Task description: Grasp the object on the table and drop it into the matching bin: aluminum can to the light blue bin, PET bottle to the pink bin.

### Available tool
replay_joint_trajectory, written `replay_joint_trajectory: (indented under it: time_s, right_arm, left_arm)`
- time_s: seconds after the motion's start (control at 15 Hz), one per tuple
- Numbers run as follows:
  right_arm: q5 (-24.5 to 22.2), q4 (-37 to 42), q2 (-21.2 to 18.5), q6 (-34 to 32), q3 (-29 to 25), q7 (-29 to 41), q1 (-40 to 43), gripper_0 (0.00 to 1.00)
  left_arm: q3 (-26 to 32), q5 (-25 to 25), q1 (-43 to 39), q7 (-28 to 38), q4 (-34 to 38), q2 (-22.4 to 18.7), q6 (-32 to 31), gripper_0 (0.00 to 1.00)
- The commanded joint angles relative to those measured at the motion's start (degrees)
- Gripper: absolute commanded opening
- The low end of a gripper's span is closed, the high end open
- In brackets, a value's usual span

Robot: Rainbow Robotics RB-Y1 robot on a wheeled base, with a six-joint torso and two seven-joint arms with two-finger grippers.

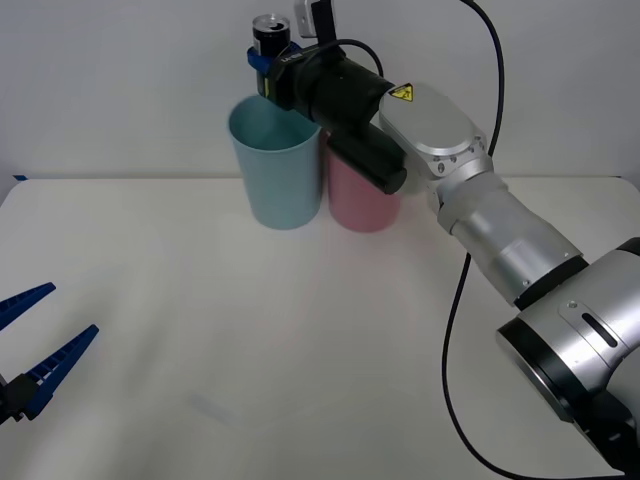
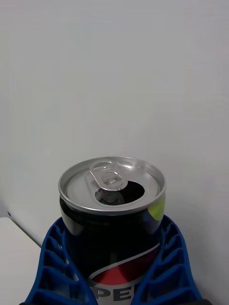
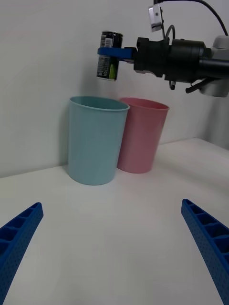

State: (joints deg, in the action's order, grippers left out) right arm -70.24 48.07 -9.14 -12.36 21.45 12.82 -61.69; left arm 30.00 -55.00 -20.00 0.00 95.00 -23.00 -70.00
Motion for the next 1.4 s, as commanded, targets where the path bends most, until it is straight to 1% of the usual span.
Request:
replay_joint_trajectory:
  time_s: [0.07,0.13,0.2,0.27,0.33,0.8,1.0,1.07,1.2,1.4]
  right_arm:
    - [0.0,0.1,0.0,0.1,0.1,-0.3,0.1,0.0]
    - [0.1,0.1,0.0,0.1,0.1,-0.3,0.1,0.0]
    - [0.2,0.1,0.0,0.1,0.1,-0.3,0.1,0.15]
    - [0.2,0.1,0.0,0.1,0.1,-0.3,0.1,0.85]
    - [0.2,0.1,0.0,0.1,0.1,-0.4,0.1,1.0]
    - [0.5,0.1,0.0,0.1,0.1,-2.0,0.1,1.0]
    - [1.2,0.4,0.0,0.1,0.1,-2.6,0.3,1.0]
    - [1.2,1.3,-0.2,0.1,0.1,-2.8,0.9,1.0]
    - [1.2,6.2,-1.4,0.0,0.1,-2.9,3.8,1.0]
    - [1.1,13.4,-4.4,-2.7,0.6,-2.9,8.8,1.0]
  left_arm:
    - [0.0,0.0,0.0,0.0,0.0,0.0,0.0,1.0]
    - [0.0,0.0,0.0,0.0,0.0,0.0,0.0,1.0]
    - [0.0,0.0,0.0,0.0,0.0,0.0,0.0,1.0]
    - [0.0,0.0,0.0,0.0,0.0,0.0,0.0,1.0]
    - [0.0,0.0,0.0,0.0,0.0,0.0,0.0,1.0]
    - [0.0,0.0,0.0,0.0,0.0,0.0,0.0,1.0]
    - [0.0,0.0,0.0,0.0,0.0,0.0,0.0,1.0]
    - [0.0,0.0,0.0,0.0,0.0,0.0,0.0,1.0]
    - [0.0,0.0,0.0,0.0,0.0,0.0,0.0,1.0]
    - [0.0,0.0,0.0,0.0,0.0,0.0,0.0,1.0]
